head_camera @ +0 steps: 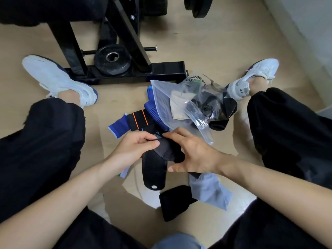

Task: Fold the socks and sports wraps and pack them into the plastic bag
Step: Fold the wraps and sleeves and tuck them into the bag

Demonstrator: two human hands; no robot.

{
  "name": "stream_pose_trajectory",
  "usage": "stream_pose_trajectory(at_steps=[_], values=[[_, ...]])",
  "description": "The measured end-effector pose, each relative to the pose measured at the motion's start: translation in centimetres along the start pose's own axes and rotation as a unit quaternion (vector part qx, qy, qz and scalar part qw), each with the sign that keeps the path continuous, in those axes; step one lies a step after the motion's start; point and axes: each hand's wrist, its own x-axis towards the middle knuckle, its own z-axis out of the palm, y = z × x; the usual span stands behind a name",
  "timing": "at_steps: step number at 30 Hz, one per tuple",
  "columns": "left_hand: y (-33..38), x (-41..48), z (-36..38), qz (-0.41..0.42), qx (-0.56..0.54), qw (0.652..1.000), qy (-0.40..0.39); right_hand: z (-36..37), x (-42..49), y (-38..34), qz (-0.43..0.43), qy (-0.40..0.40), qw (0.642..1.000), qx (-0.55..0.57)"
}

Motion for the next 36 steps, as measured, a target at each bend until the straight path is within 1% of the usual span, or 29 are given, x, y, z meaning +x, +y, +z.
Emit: stream_pose_trajectory(at_steps=[2,3,7,11,12,15,19,23,25,27,30,33,36], values=[[-0.3,0.1,-0.2,-0.002,-0.007,0.999,0.040,0.1,0.0,-0.2,-0.012,0.019,1.000,-0.019],[-0.4,0.2,-0.3,-0.002,-0.007,0.999,0.044,0.0,0.0,-0.4,-0.027,0.035,0.999,-0.027],[-0.3,0.5,-0.8,0.010,0.007,1.000,0.028,-1.3,0.3,-0.5,-0.088,0.087,0.992,-0.028],[0.2,0.4,-1.5,0.031,0.025,0.999,0.016,-2.5,0.3,-0.1,-0.092,0.124,0.987,-0.034],[0.4,0.4,-1.6,0.037,0.027,0.999,0.015,-2.9,0.3,0.0,-0.077,0.134,0.988,-0.024],[1.2,0.0,-2.1,0.060,0.035,0.997,-0.030,-4.0,0.2,0.1,-0.030,0.152,0.987,0.051],[1.7,0.0,-3.6,0.039,0.042,0.994,-0.097,-5.7,0.1,0.5,-0.002,0.168,0.972,0.165],[2.1,0.1,-5.0,0.035,0.061,0.992,-0.103,-7.7,-0.2,0.8,0.025,0.213,0.950,0.229],[2.1,0.3,-5.4,0.040,0.071,0.993,-0.090,-8.4,-0.2,1.3,0.044,0.235,0.946,0.221],[2.1,0.6,-5.9,0.033,0.096,0.992,-0.071,-9.2,-0.3,2.0,0.053,0.242,0.949,0.192],[1.9,1.0,-6.7,0.015,0.115,0.993,-0.036,-10.5,-0.8,2.6,0.057,0.218,0.963,0.149],[1.8,1.4,-7.2,0.011,0.123,0.992,0.028,-11.6,-1.3,3.3,0.073,0.204,0.966,0.139],[1.7,1.6,-7.5,0.016,0.109,0.990,0.092,-11.9,-1.5,3.7,0.098,0.228,0.958,0.145]])
